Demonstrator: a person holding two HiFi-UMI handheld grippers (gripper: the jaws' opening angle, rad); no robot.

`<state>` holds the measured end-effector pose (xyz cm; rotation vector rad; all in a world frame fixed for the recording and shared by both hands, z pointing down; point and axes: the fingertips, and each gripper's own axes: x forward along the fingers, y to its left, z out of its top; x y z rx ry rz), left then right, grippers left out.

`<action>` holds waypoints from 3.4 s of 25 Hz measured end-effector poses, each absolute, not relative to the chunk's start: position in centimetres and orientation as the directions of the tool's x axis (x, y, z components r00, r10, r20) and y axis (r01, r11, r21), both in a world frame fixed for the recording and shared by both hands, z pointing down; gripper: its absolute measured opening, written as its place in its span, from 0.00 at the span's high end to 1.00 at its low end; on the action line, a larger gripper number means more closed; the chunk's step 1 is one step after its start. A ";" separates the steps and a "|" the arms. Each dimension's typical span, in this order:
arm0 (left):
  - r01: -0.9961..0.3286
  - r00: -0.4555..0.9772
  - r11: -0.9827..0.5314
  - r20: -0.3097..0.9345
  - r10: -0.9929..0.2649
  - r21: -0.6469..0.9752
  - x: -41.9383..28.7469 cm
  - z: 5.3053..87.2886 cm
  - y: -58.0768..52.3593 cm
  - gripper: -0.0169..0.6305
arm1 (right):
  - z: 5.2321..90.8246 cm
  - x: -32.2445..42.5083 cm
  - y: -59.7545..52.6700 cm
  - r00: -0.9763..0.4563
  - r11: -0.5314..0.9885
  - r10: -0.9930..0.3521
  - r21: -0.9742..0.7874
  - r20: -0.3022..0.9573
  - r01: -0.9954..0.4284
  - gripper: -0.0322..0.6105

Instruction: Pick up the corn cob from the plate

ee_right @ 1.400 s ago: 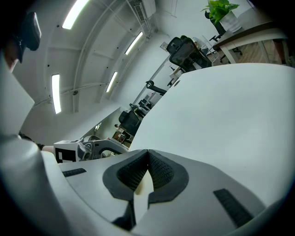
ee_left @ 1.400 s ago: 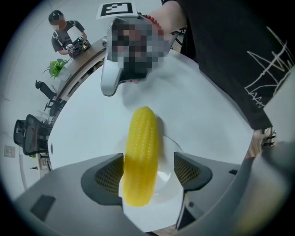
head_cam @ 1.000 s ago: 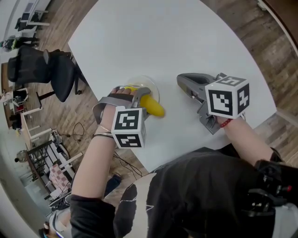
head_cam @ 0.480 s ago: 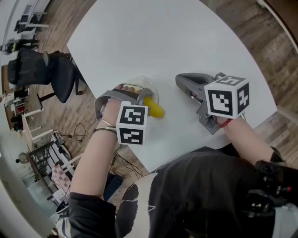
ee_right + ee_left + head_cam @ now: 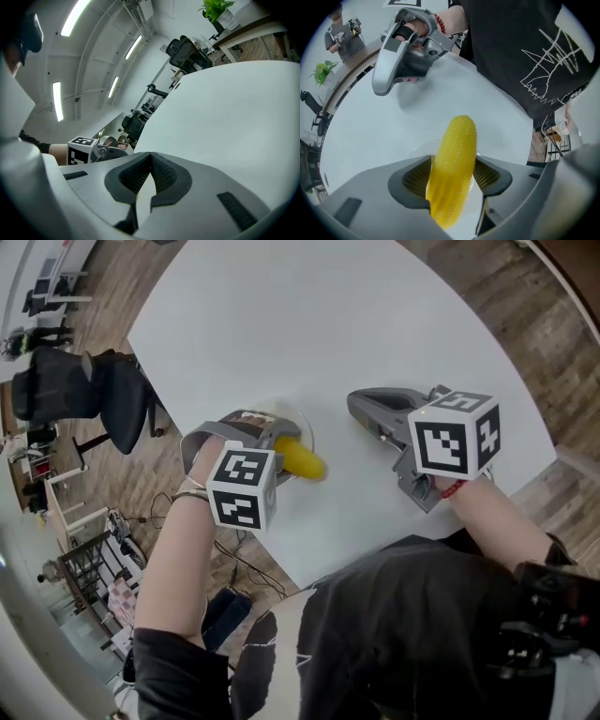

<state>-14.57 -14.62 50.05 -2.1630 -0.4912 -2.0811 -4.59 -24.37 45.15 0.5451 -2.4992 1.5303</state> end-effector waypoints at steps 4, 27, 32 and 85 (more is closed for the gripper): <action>0.294 0.027 -0.942 0.984 0.174 0.159 -14.3 50.1 -14.7 0.54 | 45.3 -4.4 -24.6 -0.923 0.406 -0.217 -0.830 0.319 -0.383 0.93; 0.004 0.148 -0.996 0.985 0.088 0.089 -14.3 49.2 -15.3 0.56 | 44.8 -5.3 -23.6 -0.917 0.438 -0.199 -0.806 0.346 -0.399 0.93; -0.063 0.197 -0.998 0.980 0.017 0.030 -14.2 49.1 -15.4 0.56 | 44.5 -5.2 -22.9 -0.912 0.449 -0.207 -0.794 0.353 -0.409 0.93; -0.833 -0.020 -0.079 -0.172 -0.985 0.547 -21.1 22.2 15.8 0.56 | 26.8 -14.5 8.1 -0.965 0.800 0.176 -0.599 0.194 0.026 0.93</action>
